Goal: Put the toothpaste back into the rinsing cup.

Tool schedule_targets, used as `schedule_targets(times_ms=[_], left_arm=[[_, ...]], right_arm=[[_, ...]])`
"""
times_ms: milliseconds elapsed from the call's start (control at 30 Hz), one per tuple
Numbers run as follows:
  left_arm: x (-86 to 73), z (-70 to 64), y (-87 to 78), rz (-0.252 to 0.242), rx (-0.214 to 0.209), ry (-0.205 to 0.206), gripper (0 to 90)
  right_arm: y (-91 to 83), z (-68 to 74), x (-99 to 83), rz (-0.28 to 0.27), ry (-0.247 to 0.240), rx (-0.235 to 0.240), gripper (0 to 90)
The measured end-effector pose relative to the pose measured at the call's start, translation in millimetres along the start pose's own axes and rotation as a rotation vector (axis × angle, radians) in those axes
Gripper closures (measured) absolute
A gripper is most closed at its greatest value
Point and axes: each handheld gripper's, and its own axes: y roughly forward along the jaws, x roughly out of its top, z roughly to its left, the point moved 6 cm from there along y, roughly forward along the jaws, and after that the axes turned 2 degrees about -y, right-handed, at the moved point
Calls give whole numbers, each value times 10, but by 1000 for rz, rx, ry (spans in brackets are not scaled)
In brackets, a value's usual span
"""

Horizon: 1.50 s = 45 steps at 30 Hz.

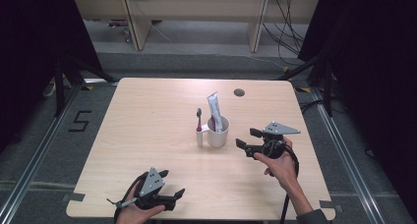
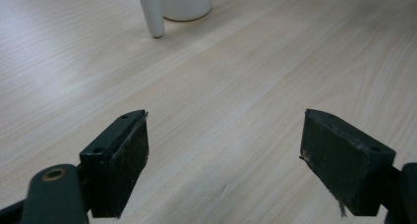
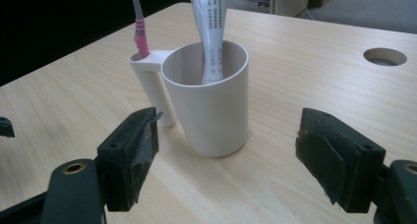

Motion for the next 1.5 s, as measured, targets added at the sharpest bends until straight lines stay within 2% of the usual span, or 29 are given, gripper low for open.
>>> schedule_targets(times_ms=[100,133,167,200,233,267,300,333,400,433,500,533,600,633,667,700,800,833,867,933,967,1067,1100,1167,1267,1300,1367,1400,1500], left_arm=[[-1,-8,-6,-7,-3,-7,178],[-2,-4,-14,-6,-7,4,178],[3,-11,-20,-13,-1,-9,178],[5,-5,-28,-13,1,-8,178],[7,2,-31,-16,2,-1,178],[6,1,-35,-17,1,-6,178],[4,3,-43,-13,7,-5,178],[-1,4,-47,-11,6,-2,178],[-5,4,-47,-12,7,-5,178],[-2,5,-47,-11,6,-1,178],[5,0,-40,-15,6,-5,178],[4,-3,-35,-15,1,-2,178],[-3,-6,-34,-9,-1,2,178],[-6,-6,-34,-8,1,-1,178],[-6,-4,-34,-9,1,-2,178],[-6,-2,-35,-11,1,-2,178],[-10,-1,-39,-11,3,-3,178],[-11,-1,-39,-11,3,-3,178],[-11,-3,-37,-11,4,-2,178],[-13,-8,-32,-10,-1,1,178],[-15,-10,-32,-9,1,2,178],[-22,-6,-29,-6,1,3,178],[-22,-3,-30,-6,4,2,178],[-22,-1,-31,-5,4,3,178],[-24,-6,-32,-1,6,5,178],[-26,-6,-31,1,5,7,178],[-28,-7,-24,-2,0,6,178],[-28,-8,-24,-2,0,6,178],[-28,-8,-25,-2,0,5,178]], right_arm=[[-2,34,-17,6,42,3,247],[-4,15,-21,7,20,-4,247],[-12,37,-36,17,42,3,248],[-20,15,-47,24,16,-2,247],[-20,40,-65,27,44,4,246],[-22,10,-78,25,9,-5,245],[-32,29,-94,33,37,-3,244],[-43,-5,-100,33,0,-17,238],[-59,36,-131,41,51,-1,235],[-72,19,-142,47,31,-2,234],[-93,48,-172,55,51,0,231],[-103,36,-182,59,30,0,230],[-128,48,-210,66,45,1,227],[-136,25,-215,59,23,-8,225],[-154,28,-229,67,23,-7,220],[-173,54,-244,83,51,-3,217],[-194,42,-263,74,21,-9,206],[-218,65,-280,90,42,-8,205],[-225,45,-281,78,7,-12,204],[-254,87,-310,93,38,-9,200],[-257,83,-316,81,17,-4,200],[-305,100,-354,94,5,-5,197],[-323,126,-371,102,27,-1,196],[-347,119,-389,96,2,-6,193],[-369,178,-437,100,37,10,189],[-381,158,-450,103,6,3,189],[-392,180,-476,100,12,0,187],[-388,169,-490,109,-4,-2,186],[-422,214,-514,119,22,6,185]])
